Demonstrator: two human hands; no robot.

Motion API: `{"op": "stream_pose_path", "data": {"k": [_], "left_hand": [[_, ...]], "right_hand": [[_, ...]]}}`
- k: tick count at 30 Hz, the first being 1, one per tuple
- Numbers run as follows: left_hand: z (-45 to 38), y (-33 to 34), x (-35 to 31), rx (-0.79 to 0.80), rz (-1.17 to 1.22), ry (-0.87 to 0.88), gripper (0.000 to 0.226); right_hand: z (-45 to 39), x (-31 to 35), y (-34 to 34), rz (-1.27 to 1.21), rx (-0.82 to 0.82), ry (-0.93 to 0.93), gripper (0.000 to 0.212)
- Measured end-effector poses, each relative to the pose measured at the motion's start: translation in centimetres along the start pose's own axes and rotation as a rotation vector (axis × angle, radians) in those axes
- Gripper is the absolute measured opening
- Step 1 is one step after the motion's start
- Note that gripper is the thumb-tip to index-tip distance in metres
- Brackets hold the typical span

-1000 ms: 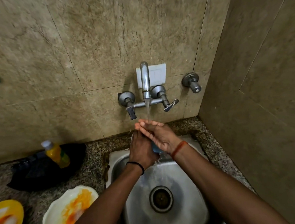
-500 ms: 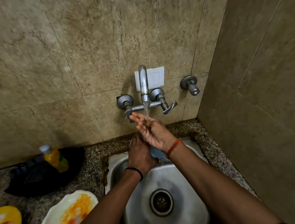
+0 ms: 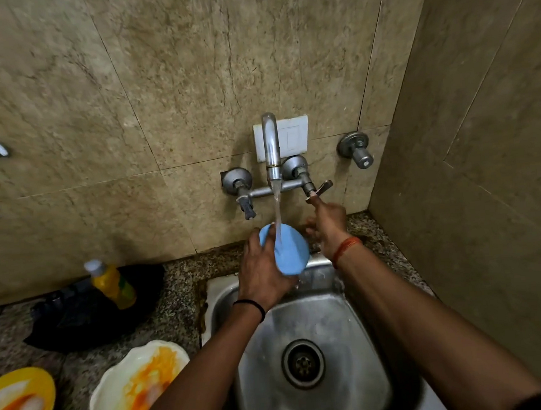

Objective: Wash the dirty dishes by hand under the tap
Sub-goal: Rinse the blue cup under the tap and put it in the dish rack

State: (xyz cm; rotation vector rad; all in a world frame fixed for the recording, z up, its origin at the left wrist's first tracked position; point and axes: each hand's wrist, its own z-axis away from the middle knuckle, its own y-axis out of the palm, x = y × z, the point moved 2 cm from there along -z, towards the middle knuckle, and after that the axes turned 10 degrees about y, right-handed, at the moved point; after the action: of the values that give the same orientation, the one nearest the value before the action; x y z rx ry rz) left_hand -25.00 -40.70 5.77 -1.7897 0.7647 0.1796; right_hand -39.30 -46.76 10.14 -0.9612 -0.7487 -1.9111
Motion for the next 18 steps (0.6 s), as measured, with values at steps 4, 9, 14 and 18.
{"op": "stream_pose_path", "data": {"k": [4, 9, 14, 18], "left_hand": [[0.1, -0.2, -0.2, -0.004, 0.01, 0.0, 0.113], [0.2, -0.6, -0.4, -0.034, 0.009, 0.014, 0.112], [0.4, -0.6, -0.3, -0.041, 0.003, 0.004, 0.114], [0.5, -0.6, -0.3, -0.04, -0.003, -0.006, 0.114]], "right_hand": [[-1.0, 0.6, -0.5, 0.034, 0.081, -0.06, 0.023], [-0.9, 1.1, 0.0, 0.07, 0.146, -0.05, 0.029], [-0.6, 1.1, -0.1, 0.029, 0.217, 0.14, 0.047], [-0.7, -0.4, -0.3, 0.039, 0.2, 0.128, 0.047]]}}
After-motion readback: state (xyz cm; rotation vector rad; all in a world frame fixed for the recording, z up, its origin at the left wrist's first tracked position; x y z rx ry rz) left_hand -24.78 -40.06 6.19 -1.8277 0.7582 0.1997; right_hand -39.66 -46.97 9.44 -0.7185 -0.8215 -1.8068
